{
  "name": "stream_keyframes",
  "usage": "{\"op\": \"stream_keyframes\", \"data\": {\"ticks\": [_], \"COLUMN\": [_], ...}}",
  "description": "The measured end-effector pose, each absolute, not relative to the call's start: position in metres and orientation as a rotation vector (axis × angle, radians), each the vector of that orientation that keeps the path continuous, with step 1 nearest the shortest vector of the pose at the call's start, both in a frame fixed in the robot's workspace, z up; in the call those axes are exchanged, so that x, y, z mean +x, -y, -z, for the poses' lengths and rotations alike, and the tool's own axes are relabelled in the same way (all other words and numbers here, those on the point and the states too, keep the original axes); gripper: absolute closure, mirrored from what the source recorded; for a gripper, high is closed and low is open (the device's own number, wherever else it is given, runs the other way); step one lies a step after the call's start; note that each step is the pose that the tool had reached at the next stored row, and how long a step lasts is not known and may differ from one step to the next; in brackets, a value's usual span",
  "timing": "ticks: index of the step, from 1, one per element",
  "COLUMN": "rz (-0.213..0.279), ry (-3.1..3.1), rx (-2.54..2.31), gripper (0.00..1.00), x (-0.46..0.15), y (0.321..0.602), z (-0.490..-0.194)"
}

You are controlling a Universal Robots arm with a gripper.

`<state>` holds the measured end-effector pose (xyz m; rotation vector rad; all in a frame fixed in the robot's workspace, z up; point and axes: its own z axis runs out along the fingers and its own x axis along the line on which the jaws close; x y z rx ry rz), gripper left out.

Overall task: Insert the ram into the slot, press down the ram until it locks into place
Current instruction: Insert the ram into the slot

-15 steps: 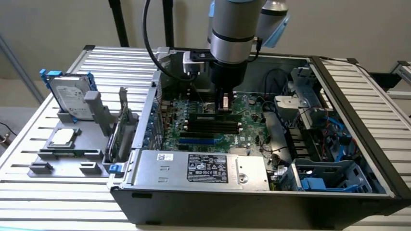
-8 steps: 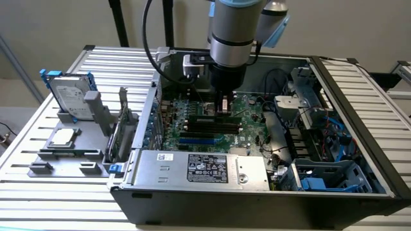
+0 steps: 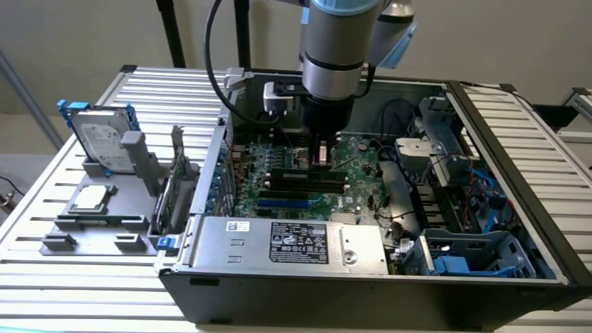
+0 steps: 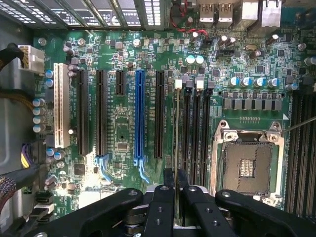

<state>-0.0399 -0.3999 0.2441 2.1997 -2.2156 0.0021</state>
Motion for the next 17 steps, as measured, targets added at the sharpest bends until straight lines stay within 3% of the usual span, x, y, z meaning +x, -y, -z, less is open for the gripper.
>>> {"op": "stream_keyframes", "data": {"ticks": [17], "rz": [-0.006], "ry": [2.222], "rx": [2.19], "gripper": [0.87], "x": [-0.04], "y": [0.3976], "z": [-0.2364]}}
